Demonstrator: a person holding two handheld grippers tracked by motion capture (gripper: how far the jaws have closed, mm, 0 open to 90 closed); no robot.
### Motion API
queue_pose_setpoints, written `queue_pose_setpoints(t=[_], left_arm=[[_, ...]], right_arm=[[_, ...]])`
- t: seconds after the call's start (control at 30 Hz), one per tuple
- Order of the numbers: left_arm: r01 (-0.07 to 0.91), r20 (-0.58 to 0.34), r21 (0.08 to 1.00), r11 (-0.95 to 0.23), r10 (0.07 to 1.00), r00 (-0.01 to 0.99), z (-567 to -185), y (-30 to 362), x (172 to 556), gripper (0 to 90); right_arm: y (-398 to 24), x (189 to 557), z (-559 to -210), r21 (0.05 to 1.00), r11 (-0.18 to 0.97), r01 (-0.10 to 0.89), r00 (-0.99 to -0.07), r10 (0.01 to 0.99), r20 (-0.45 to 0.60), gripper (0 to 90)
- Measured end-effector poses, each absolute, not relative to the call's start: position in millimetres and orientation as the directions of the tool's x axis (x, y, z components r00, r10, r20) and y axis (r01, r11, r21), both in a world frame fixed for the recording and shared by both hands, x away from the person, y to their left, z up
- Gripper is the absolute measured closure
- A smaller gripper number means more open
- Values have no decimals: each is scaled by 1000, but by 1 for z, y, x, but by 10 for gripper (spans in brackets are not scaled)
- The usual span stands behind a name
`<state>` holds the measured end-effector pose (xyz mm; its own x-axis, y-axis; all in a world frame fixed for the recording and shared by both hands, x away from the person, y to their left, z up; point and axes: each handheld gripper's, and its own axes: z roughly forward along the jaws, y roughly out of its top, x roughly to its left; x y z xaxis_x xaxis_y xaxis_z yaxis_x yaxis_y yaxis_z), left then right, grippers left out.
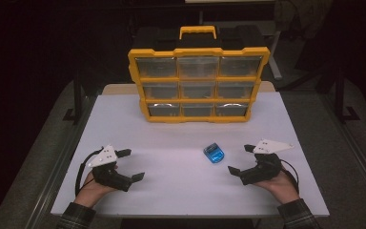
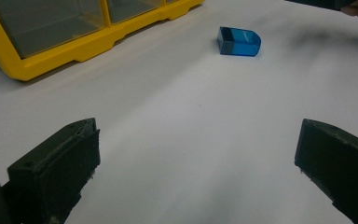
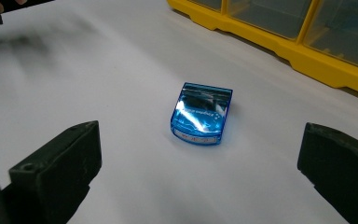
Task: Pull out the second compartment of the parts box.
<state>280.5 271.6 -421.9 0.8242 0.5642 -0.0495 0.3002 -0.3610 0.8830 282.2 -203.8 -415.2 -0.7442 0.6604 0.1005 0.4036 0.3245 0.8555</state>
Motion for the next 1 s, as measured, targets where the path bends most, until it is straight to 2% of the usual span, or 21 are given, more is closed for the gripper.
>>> queue_pose_setpoints(t=[1.0], left_arm=[[304, -46, 875, -376, 560, 827, -422, 260, 287, 0]], right_arm=[[-201, 283, -416, 854, 335, 398, -758, 645, 100, 0]])
